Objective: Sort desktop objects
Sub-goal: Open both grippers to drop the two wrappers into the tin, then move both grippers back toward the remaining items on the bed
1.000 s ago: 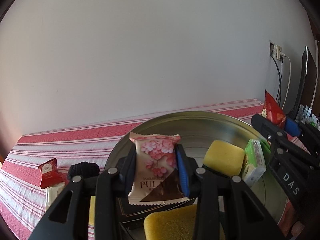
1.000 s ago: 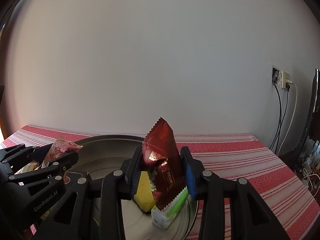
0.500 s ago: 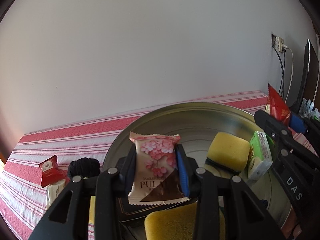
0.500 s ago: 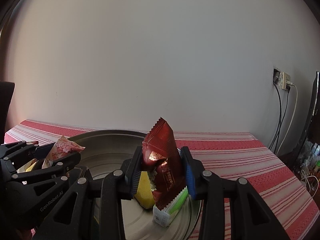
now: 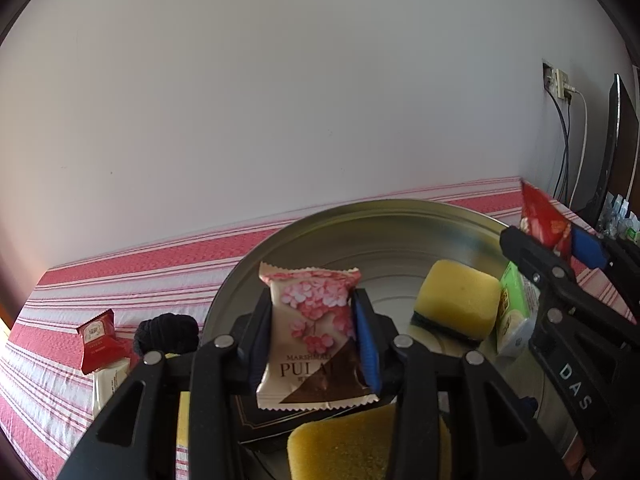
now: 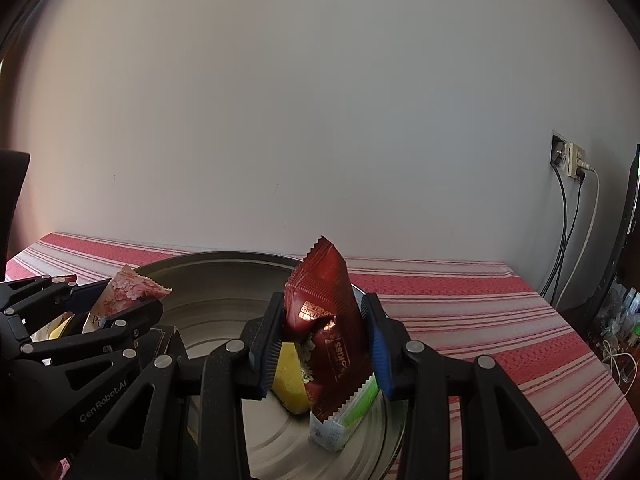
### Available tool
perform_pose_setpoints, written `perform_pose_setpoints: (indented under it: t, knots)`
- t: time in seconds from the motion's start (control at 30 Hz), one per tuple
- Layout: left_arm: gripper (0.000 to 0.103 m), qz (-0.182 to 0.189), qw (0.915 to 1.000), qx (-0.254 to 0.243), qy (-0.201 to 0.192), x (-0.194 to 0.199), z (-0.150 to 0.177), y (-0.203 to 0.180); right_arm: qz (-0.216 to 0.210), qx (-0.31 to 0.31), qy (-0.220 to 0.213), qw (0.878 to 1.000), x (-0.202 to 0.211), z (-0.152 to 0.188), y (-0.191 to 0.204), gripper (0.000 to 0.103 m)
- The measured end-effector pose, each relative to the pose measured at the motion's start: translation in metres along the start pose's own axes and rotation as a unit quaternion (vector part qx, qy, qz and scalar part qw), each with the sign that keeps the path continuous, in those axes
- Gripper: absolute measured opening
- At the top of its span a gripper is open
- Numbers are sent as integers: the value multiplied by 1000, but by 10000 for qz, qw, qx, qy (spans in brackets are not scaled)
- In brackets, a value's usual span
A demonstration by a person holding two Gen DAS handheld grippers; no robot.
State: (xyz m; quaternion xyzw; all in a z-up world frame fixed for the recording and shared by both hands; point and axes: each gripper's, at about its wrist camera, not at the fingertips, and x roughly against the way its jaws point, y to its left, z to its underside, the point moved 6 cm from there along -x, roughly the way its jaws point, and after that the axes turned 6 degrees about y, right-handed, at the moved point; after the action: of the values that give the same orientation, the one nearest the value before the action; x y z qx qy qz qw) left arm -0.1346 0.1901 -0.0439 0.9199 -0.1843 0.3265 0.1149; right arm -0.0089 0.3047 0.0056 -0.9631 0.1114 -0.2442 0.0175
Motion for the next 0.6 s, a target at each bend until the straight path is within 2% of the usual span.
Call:
perform_pose_setpoints:
  t: [0.03,0.07,0.13,0.27,0.43,0.6]
  knots:
    - [50,47,10000,3,-8,1,0,-1,39,17,56,10000,-1,1,0,51]
    - [64,45,10000,14,-32,3,-1,-1,66,26,60,10000,-1,2,1,61]
    - [75,-137,9997,94,-178,7,-3,4,174,-8,-125,9998,6,0,-2,64]
    - [95,-190,9989,356,-257,12,-5,15,305,-221,-463,9982,19,-5,-12,77]
    - [102,-204,9979,451,-420,21,-11,18,331,-452,-927,9941,35,-8,-19,89]
    - [102,-248,9974,448,-516,24,-11,28,372,-479,-1243,9904,52,-7,-16,90]
